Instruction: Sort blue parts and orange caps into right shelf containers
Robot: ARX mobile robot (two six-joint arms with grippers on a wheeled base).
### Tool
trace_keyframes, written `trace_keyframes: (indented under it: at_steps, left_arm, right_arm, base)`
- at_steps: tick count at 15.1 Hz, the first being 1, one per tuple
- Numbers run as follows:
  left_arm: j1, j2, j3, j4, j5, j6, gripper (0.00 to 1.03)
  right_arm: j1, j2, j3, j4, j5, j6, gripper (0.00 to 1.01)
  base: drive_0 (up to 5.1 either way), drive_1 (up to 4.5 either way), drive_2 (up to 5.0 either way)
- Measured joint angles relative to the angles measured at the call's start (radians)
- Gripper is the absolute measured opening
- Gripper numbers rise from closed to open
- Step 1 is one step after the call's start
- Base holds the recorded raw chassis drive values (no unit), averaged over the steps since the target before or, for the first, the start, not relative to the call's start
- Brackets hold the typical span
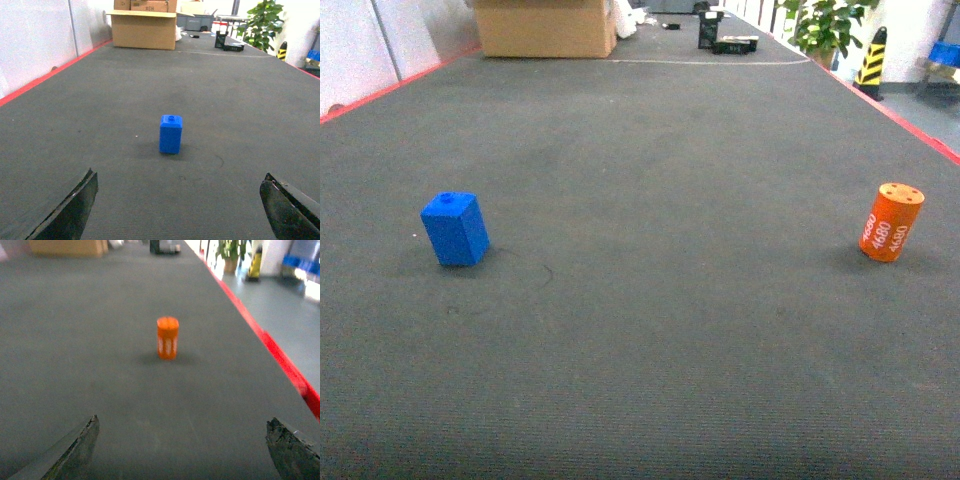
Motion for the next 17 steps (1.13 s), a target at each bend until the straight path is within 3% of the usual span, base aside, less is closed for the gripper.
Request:
trace_keyframes:
  at_steps: [1, 3, 5, 7, 11, 14, 17]
  left_arm:
    - [0.000, 0.000, 0.000, 0.000, 0.001, 0.000, 0.98]
    - [0.000, 0.000, 0.000, 0.001, 0.000, 0.000, 0.98]
    - [0.000, 0.000, 0.000, 0.001, 0.001, 0.000, 0.98]
    - [0.000, 0.000, 0.000, 0.001, 0.000, 0.000, 0.98]
    - [0.000, 0.000, 0.000, 0.001, 0.001, 0.000, 0.98]
    - [0.000, 0.000, 0.000, 0.001, 0.000, 0.000, 0.98]
    - [0.000, 0.000, 0.000, 0.001, 0.001, 0.000, 0.98]
  right_arm:
    - [0.011, 0.159, 0.032, 0.010, 0.027, -0.002, 0.98]
    - [-0.014, 0.480, 0.072, 0.270, 0.018, -0.003, 0.98]
    - [-0.031, 0.905, 0.215, 0.566, 0.016, 0.008, 0.98]
    - [-0.032, 1.260, 0.406, 0.692, 0.009, 0.009, 0.98]
    - [-0.023, 1.744, 0.851, 0.587, 0.013, 0.050, 0.98]
    - [-0.009, 1.972, 1.155, 0.454, 0.011, 0.085, 0.98]
    - [-0.010, 2.143, 1.353, 0.357, 0.049, 0.085, 0.98]
  base:
    - [0.0, 0.00, 0.0]
    - [0.0, 0.00, 0.0]
    - [0.0, 0.00, 0.0]
    - [0.0, 0.00, 0.0]
    - [0.0, 0.00, 0.0]
    - [0.0, 0.00, 0.0]
    - [0.0, 0.00, 0.0]
